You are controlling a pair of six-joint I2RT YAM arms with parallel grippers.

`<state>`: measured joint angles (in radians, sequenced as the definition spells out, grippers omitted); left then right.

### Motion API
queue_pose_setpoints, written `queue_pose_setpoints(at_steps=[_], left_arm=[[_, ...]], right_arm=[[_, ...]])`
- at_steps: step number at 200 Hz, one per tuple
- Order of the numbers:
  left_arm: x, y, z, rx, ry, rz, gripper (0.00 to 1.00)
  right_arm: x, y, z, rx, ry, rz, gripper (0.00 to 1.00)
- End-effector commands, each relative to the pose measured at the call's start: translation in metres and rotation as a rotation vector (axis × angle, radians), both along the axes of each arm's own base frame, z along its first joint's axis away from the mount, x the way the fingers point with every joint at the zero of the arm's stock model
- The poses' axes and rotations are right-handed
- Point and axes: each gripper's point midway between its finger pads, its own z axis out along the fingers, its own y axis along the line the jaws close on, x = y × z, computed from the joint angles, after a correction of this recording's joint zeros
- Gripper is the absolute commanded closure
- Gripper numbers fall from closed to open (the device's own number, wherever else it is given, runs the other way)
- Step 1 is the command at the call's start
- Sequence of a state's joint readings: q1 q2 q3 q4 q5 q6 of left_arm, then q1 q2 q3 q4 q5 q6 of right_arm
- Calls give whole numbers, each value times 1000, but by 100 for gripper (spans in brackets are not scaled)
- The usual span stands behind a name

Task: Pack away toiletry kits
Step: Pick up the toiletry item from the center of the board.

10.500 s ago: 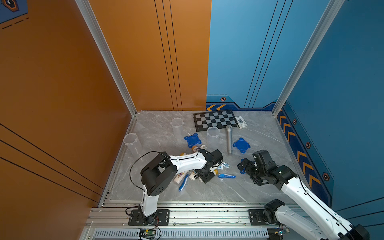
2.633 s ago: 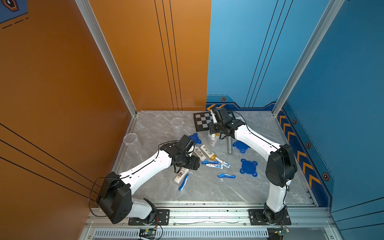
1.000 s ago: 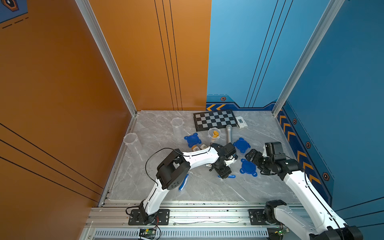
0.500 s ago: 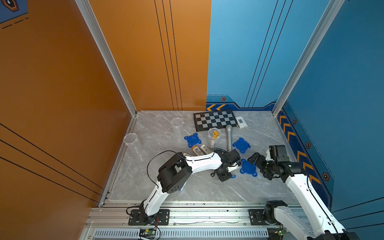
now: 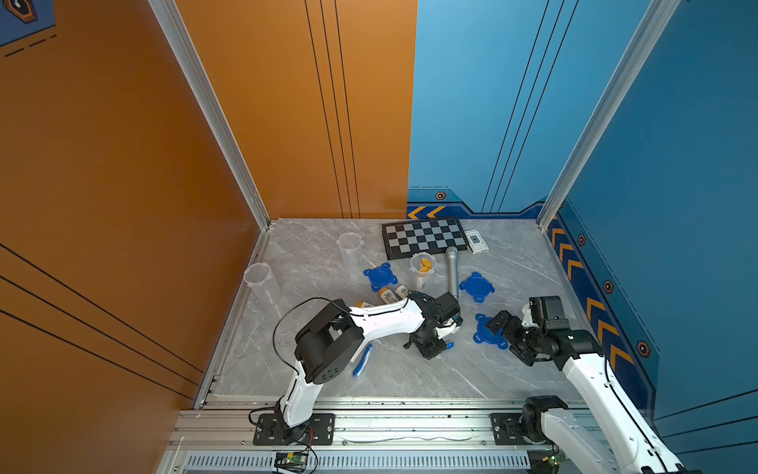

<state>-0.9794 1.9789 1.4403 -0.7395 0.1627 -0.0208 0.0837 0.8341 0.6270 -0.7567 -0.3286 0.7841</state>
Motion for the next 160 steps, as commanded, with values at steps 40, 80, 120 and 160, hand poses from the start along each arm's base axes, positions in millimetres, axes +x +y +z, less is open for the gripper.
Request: queue_pose_setpoints(at_steps=[40, 80, 120, 160], left_arm=[[21, 19, 72, -243, 3, 259, 94], [18, 21, 95, -304, -18, 283, 91], [18, 28, 105, -330, -21, 301, 91], [20, 30, 107, -337, -17, 316, 91]], right_arm=[[36, 90, 37, 223, -209, 252, 0], [52, 152, 49, 307, -253, 375, 3], [61, 182, 53, 386, -301, 374, 14], [61, 200, 52, 398, -288, 423, 43]])
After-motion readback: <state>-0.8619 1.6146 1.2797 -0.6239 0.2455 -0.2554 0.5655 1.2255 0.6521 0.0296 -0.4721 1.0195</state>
